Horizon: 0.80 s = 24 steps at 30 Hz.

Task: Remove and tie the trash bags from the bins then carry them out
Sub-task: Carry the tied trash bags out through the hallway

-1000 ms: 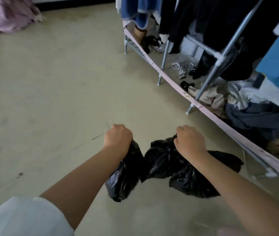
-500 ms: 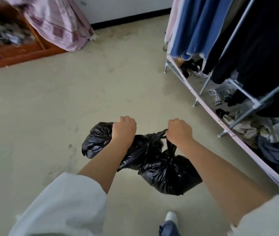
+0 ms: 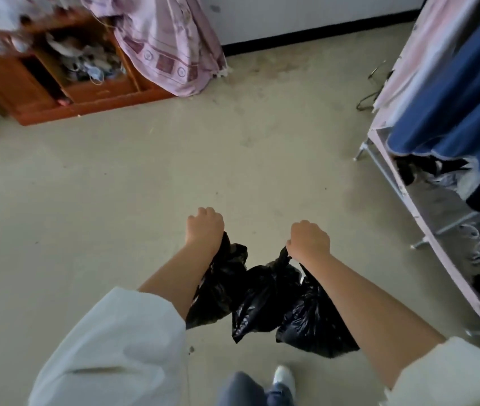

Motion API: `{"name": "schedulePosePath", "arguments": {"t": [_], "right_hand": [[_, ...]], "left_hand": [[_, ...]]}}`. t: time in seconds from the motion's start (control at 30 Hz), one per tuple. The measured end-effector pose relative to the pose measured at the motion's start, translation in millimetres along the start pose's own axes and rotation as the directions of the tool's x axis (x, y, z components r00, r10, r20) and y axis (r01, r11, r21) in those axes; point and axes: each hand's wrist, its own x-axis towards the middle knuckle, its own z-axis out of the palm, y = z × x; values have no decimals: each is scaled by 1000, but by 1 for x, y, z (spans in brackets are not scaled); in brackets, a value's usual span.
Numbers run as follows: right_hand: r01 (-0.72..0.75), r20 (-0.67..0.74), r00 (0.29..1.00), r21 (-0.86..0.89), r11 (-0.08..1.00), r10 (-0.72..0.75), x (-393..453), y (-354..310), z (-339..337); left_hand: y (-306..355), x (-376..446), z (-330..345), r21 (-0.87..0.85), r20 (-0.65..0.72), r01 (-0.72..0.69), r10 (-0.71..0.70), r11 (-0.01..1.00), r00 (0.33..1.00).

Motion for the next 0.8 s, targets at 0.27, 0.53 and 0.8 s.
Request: {"name": "schedulePosePath", "arguments": {"t": [0.27, 0.53, 0.8], "right_hand": [[-42, -122, 992, 7, 999, 42, 224, -30, -118], [-119, -237, 964, 34, 992, 123, 437, -22, -244], [-106, -215, 970, 34, 994, 111, 703, 14, -370]], "left_hand": [[-53, 228, -99, 16, -126, -148, 149, 989, 981], [-75, 463, -235, -73, -195, -260, 242, 963, 951], [-62, 728, -359, -47, -165, -248, 238, 968, 957]]}}
